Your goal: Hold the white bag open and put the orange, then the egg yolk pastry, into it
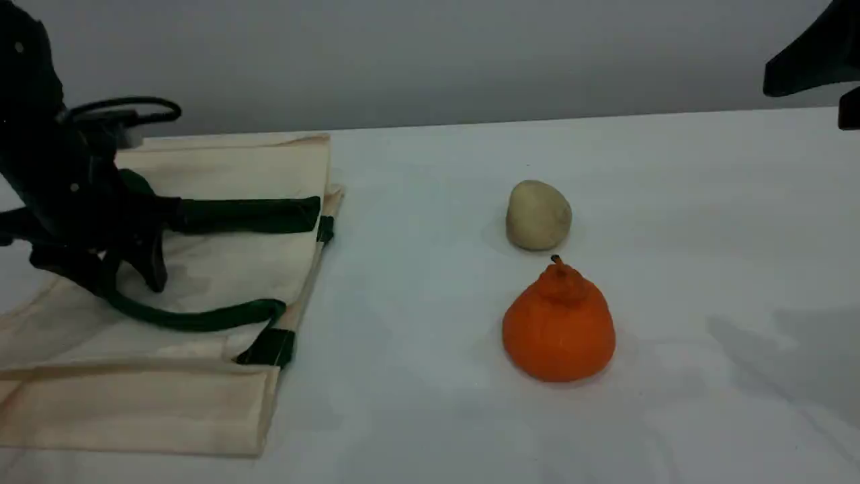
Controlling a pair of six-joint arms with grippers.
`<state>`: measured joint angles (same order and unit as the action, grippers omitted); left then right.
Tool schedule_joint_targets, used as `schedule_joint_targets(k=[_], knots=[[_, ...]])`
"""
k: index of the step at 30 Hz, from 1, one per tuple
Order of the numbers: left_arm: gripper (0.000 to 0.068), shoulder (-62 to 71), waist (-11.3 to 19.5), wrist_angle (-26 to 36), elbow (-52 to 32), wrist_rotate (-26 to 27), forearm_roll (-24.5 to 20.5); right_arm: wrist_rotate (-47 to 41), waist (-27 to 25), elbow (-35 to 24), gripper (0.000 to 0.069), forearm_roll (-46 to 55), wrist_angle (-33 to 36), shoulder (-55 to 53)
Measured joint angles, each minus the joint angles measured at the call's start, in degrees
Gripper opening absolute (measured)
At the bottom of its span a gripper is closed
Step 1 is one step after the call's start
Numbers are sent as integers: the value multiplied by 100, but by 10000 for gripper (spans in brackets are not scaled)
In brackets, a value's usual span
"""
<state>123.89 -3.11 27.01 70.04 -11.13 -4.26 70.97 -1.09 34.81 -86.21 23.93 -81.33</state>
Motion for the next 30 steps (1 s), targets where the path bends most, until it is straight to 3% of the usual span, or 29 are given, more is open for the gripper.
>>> schedule_joint_targets(k=[5,11,12,18,27,30], knots=[[386,63,0,-47,0,5,15,4,0,0,506,0,0,0],[86,63,0,-72,0,16,3,20,0,0,506,-20,-4,0],[71,58,0,-75,0,16,9,29,0,0,506,-47,-4,0],[71,-361,-127,237,220,620,426,352,0,0,506,-398,201,0],[71,-1820,-347,1574,1072,2470,2288,477,0,0,506,-531,837,0],[71,-2357,-347,1959,1151,2811,2793,477,0,0,506,-531,975,0]])
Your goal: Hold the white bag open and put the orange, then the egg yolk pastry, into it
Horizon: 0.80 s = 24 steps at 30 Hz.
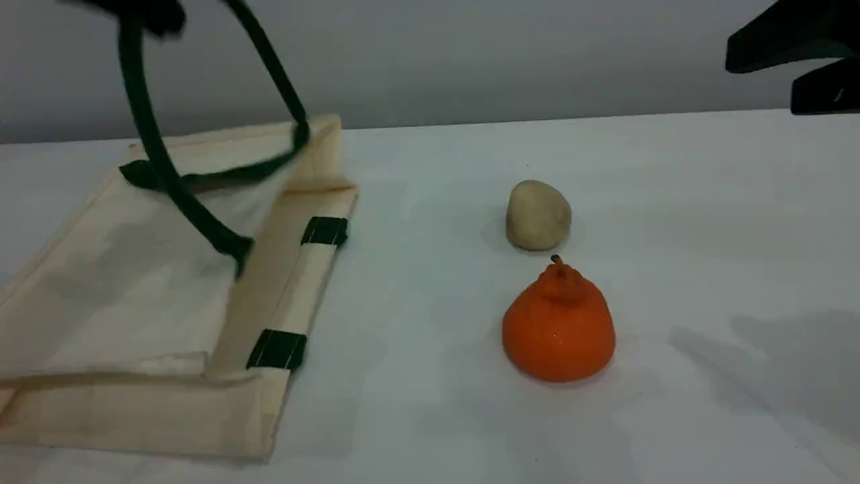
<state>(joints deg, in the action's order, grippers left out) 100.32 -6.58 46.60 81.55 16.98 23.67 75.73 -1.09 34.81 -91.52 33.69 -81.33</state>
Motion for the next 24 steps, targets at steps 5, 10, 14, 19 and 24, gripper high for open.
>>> schedule_joint_targets(k=[5,10,14,19,24], knots=[[71,-860,0,517,0,67,287,304,0,0,506,0,346,0],[71,-1609,-150,1028,0,62,477,591,0,0,506,-281,278,0],[71,-2009,-228,1184,7,62,459,751,0,0,506,-452,214,-19],[71,-2047,-228,1229,15,-93,145,918,0,0,506,-452,219,-347],[71,-2047,-223,1148,15,-279,-275,1255,0,-5,506,-569,285,-898]])
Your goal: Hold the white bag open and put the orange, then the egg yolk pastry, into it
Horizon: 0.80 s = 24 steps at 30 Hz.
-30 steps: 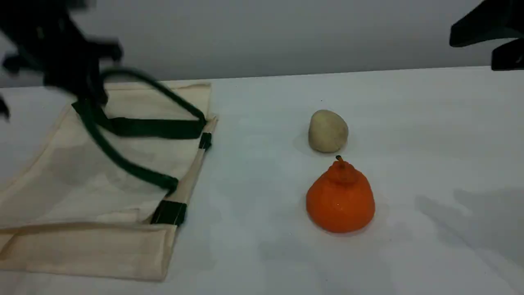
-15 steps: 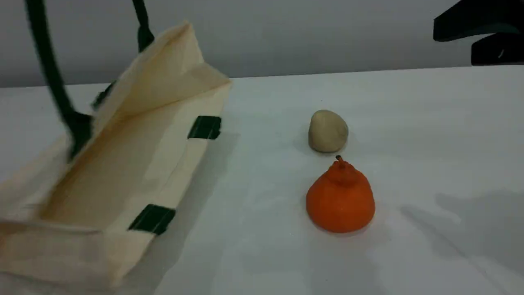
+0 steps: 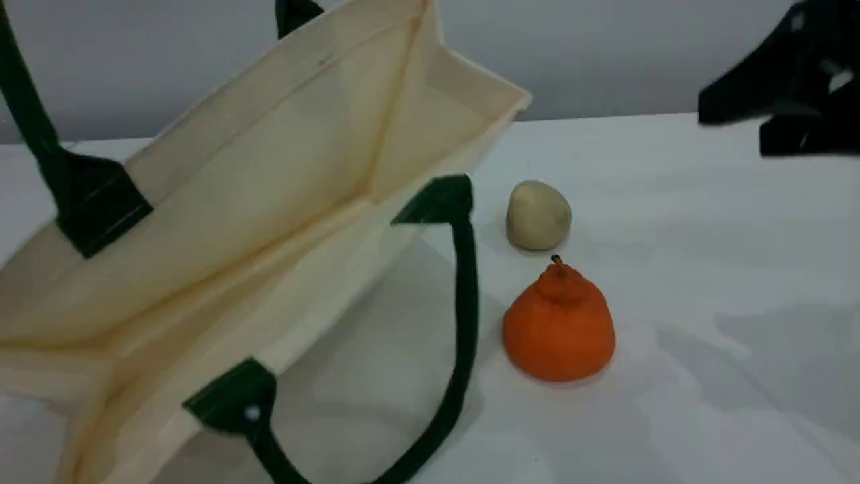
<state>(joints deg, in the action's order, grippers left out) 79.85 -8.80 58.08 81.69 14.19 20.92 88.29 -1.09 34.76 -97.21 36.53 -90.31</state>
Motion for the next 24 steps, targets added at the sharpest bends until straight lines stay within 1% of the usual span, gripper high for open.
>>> schedule_joint_targets(k=[4,7,9,12,17,20,22,24], knots=[[71,5,0,-71,4,-276,-479,174,0,0,506,-254,362,-423],[71,4,5,-103,4,-262,-464,174,115,0,506,-300,551,-648],[71,4,5,-111,4,-262,-433,174,318,0,506,-300,551,-759],[71,4,5,-111,4,-245,-433,169,728,36,506,-265,296,-904],[71,4,5,-111,4,-245,-384,161,1404,380,506,-277,-578,-1099],[71,4,5,-106,4,-230,-373,161,1673,638,506,-287,-799,-1235],[71,4,5,-106,4,-182,-327,161,1781,801,506,-287,-921,-1330],[71,4,5,-92,4,-138,-260,161,1831,893,506,-287,-1193,-1390]])
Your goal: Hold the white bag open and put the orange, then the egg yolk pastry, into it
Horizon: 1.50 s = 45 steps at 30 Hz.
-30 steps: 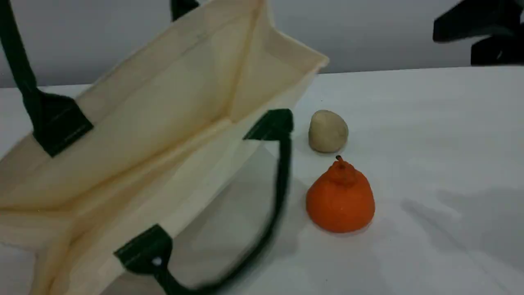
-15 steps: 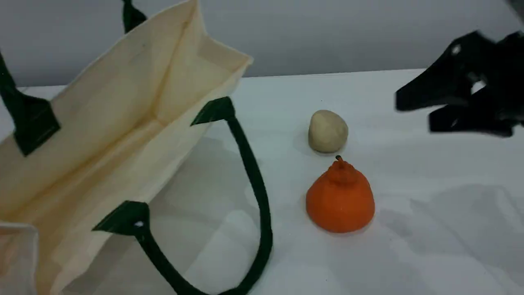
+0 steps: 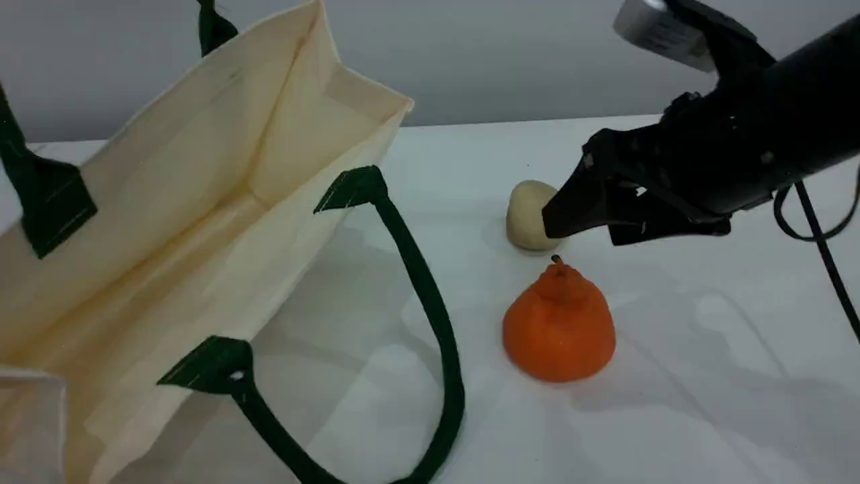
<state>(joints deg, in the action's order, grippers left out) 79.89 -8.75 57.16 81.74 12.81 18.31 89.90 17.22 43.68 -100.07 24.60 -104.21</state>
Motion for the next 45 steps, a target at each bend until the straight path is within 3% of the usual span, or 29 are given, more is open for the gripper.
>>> schedule_joint_targets(k=[3,26,32,35,40,45], knots=[[71,0,0,6,0,0,9,0,0,28,506,0,-232,-8],[71,7,0,21,0,22,26,6,0,598,506,-5,55,-1361],[71,7,0,28,0,22,26,6,0,598,501,-5,448,-1760],[71,7,0,33,0,22,26,6,0,598,419,-5,460,-1767],[71,7,0,33,0,22,26,0,-5,598,87,0,850,-1722],[71,7,0,44,0,22,26,0,-5,576,45,68,962,-1366]])
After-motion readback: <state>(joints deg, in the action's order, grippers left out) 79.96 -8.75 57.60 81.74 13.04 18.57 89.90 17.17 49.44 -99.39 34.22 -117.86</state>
